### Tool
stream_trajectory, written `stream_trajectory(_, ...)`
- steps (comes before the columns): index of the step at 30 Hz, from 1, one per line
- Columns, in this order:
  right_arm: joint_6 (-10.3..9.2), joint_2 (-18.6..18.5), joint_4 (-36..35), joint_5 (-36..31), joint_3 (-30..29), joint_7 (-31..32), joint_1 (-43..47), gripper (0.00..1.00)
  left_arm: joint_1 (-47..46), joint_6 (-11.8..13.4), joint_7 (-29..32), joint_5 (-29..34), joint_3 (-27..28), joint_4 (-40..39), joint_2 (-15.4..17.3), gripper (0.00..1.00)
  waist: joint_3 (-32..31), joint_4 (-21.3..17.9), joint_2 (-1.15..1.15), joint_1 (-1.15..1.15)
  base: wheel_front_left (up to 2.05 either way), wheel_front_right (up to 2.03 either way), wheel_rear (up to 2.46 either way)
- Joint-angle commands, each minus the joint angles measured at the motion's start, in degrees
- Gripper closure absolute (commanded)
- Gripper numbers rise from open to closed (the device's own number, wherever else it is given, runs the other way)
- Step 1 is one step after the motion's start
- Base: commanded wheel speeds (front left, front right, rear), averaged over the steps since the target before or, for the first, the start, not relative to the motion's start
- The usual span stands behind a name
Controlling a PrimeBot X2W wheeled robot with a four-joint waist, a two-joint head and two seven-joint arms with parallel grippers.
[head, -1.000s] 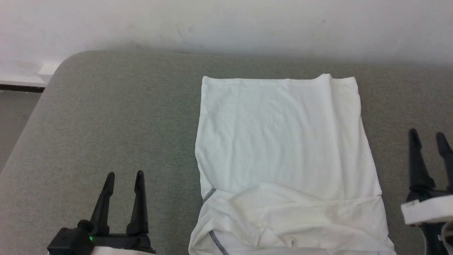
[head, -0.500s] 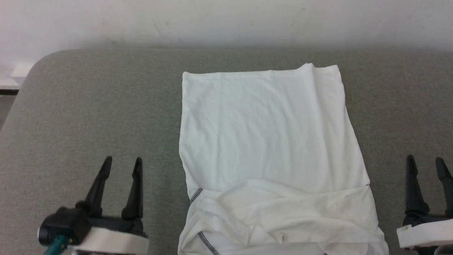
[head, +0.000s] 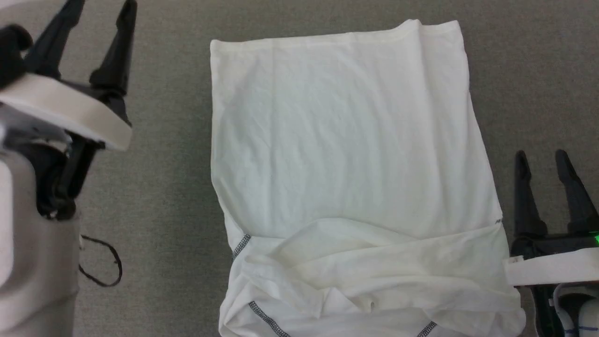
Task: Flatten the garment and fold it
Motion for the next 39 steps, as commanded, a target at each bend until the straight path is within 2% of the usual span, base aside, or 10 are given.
stream_trajectory(1,-0.05,0.08,-0.01,-0.69,0.79,-0.01,-1.01,0.0,-2.93,-0.39,1.41,-0.87,-0.08,1.75,0.71,0.0,6.26,-2.76,0.0,-0.02,0.0,0.0,0.0)
stream_trajectory(6,-0.05,0.08,-0.17,-0.73,2.21,-0.35,-2.71,0.0,-12.17,-0.6,7.01,-1.63,-2.43,8.59,4.73,0.0,10.88,-4.97,0.0,-0.02,0.0,0.0,0.0)
stream_trajectory(11,-0.05,0.08,0.09,-0.39,2.41,-0.83,-3.7,0.0,-18.04,-0.73,12.63,-3.12,-7.66,13.6,8.59,0.0,14.52,-6.62,0.0,-0.02,0.0,0.0,0.0)
stream_trajectory(19,-0.05,0.08,0.19,-0.21,2.46,-1.53,-4.66,0.0,-22.72,-0.75,21.58,-9.82,-12.94,18.66,10.69,0.0,17.44,-8.43,0.0,-0.02,0.0,0.0,0.0)
stream_trajectory(23,-0.05,0.08,0.3,0.32,2.66,-1.75,-4.98,0.0,-23.06,0.13,24.57,-9.79,-13.43,20.51,11.47,0.0,18.35,-9.18,0.0,-0.02,0.0,0.0,0.0)
stream_trajectory(29,-0.05,0.08,0.5,0.78,2.28,-2.21,-5.06,0.0,-22.66,0.8,25.91,-10.3,-13.39,21.97,12.06,0.01,19.63,-9.83,0.0,-0.02,0.0,0.0,0.0)
stream_trajectory(30,-0.05,0.08,0.54,0.78,2.18,-2.26,-5.04,0.0,-22.56,0.73,26.04,-10.51,-13.5,22.19,12.09,0.62,19.72,-9.82,0.0,-0.02,0.0,0.0,0.0)
stream_trajectory(31,-0.05,0.08,0.59,0.75,2.07,-2.29,-5.03,0.0,-22.39,0.59,26.06,-10.72,-13.74,22.2,12.13,1.0,19.73,-9.75,0.0,-0.02,0.0,0.0,0.0)
stream_trajectory(36,-0.05,0.08,-0.23,0.91,1.77,-1.69,-6.01,0.0,-21.46,0.13,23.03,-11.24,-14.15,22.28,11.87,1.0,18.16,-8.97,0.0,-0.02,0.0,0.0,0.0)
stream_trajectory(39,-0.05,0.08,-3.54,1.63,0.69,-0.07,-8.22,0.0,-20.58,0.02,20.5,-11.22,-14.31,22.71,11.37,1.0,16.51,-8.57,0.0,-0.02,0.0,0.0,0.0)
